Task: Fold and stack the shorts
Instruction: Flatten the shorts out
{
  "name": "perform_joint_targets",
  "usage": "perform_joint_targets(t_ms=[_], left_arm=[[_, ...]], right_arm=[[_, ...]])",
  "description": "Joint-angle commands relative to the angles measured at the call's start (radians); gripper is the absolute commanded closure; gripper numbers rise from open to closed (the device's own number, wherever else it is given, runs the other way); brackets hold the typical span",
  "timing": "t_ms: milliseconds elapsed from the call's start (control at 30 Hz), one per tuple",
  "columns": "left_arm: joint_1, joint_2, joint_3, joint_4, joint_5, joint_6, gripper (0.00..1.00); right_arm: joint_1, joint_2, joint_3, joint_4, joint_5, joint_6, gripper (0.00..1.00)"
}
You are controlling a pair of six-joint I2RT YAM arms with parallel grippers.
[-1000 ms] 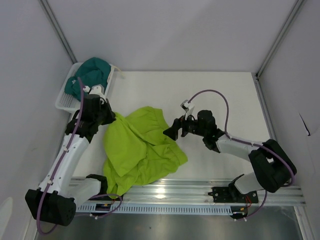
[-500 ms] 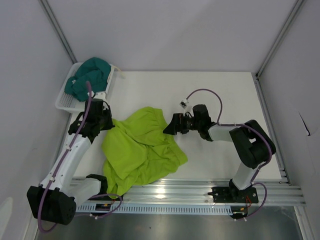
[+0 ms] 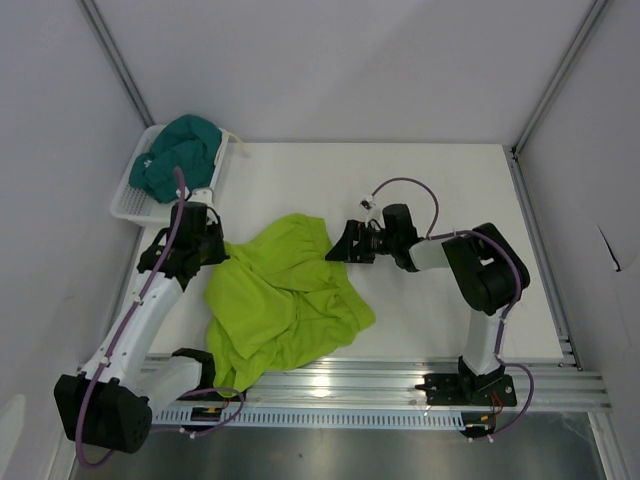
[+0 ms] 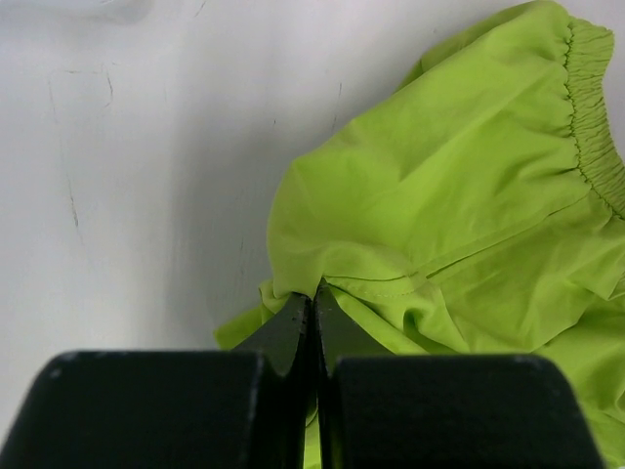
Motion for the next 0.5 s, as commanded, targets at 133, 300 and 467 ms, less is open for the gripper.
perform_joint_targets(t_ms=[133,300,467], left_arm=[[0.005,-0.032,-0.010,0.022,0.009,0.023,1.00],[0.005,-0.029,-0.010,0.020,0.008,0.023,1.00],[0.005,-0.034,-0.012,0.022,0.003,0.021,1.00]], right_arm=[[-0.002,0.054,-0.036,0.214,-0.165,0.144,0.24],[-0.005,0.100,-0.070,0.490,-0.270,0.316,0.51],[0.000,0.113,-0.075,0.597,-0.312,0.382,0.67]])
